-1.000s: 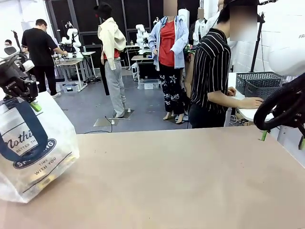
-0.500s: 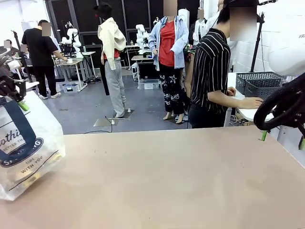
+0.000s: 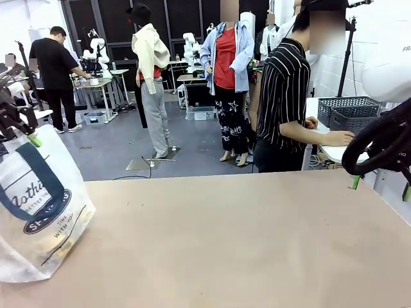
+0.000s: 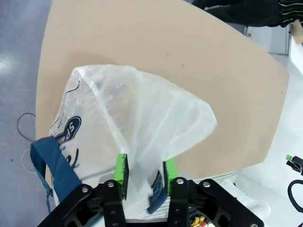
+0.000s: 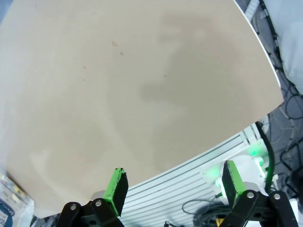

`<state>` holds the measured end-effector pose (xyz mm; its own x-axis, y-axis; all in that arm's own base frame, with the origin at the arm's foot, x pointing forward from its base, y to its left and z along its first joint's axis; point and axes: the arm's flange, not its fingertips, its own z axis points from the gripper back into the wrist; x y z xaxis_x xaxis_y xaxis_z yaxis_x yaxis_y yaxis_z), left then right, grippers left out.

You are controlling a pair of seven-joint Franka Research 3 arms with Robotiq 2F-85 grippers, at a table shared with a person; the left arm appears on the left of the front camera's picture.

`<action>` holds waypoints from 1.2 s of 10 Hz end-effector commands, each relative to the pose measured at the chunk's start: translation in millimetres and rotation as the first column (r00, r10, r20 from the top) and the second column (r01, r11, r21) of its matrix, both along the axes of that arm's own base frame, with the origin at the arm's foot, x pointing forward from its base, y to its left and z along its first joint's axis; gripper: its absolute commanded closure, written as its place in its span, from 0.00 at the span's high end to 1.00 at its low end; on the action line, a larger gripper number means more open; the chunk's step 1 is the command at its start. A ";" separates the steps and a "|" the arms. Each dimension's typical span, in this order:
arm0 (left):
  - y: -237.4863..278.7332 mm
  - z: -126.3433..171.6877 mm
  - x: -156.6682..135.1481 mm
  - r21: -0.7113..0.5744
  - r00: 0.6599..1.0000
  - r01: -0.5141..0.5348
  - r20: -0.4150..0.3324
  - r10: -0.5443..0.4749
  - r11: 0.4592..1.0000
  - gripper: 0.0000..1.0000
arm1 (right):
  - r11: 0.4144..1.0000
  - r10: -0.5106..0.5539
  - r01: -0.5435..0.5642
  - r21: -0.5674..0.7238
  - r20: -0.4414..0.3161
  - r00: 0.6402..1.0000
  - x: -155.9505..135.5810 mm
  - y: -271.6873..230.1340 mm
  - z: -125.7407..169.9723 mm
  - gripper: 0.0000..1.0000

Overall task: Transfer purchased items from the store into the shopping bag.
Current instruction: Move the Reusable shopping bag to the right side of the table.

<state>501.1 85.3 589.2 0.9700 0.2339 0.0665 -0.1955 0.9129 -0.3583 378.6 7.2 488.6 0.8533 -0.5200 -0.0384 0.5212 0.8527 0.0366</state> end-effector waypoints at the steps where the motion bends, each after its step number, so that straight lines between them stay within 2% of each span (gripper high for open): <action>1: -20.6 21.2 -8.7 0.056 0.996 -0.030 0.088 0.025 0.998 1.00 | 1.000 0.013 -0.013 -0.018 -0.012 1.000 2.3 -1.9 2.3 1.00; 3: -54.5 55.3 -21.7 0.144 0.974 -0.048 0.228 0.014 0.988 1.00 | 1.000 0.013 -0.013 -0.018 -0.012 1.000 2.3 -1.9 2.3 1.00; 4: -81.4 70.6 -26.7 0.213 0.957 -0.027 0.289 -0.037 0.977 1.00 | 1.000 0.013 -0.013 -0.018 -0.012 1.000 2.3 -1.9 2.3 1.00; 6: -153.1 84.5 -18.7 0.331 0.918 0.131 0.316 -0.241 0.935 1.00 | 1.000 0.013 -0.013 -0.018 -0.012 1.000 2.3 -1.9 2.3 1.00; 7: -189.9 81.5 -5.3 0.357 0.903 0.202 0.292 -0.314 0.912 1.00 | 1.000 0.013 -0.013 -0.018 -0.012 1.000 2.3 -1.9 2.3 1.00; 9: -258.6 61.5 28.0 0.396 0.882 0.329 0.196 -0.429 0.857 1.00 | 1.000 0.013 -0.013 -0.018 -0.012 1.000 2.3 -1.9 2.3 1.00; 11: -305.5 26.5 59.8 0.383 0.860 0.410 0.142 -0.491 0.828 1.00 | 1.000 0.013 -0.013 -0.018 -0.012 1.000 2.3 -1.9 2.3 1.00; 12: -321.1 3.4 74.9 0.359 0.837 0.470 0.110 -0.536 0.807 1.00 | 1.000 0.013 -0.013 -0.018 -0.012 1.000 2.3 -1.9 2.3 1.00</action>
<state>555.7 -232.6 585.3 0.9031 -0.3262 0.2794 0.3491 0.9364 -0.0352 378.6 7.9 488.4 0.8539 -0.5190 -0.0388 0.5202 0.8534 0.0340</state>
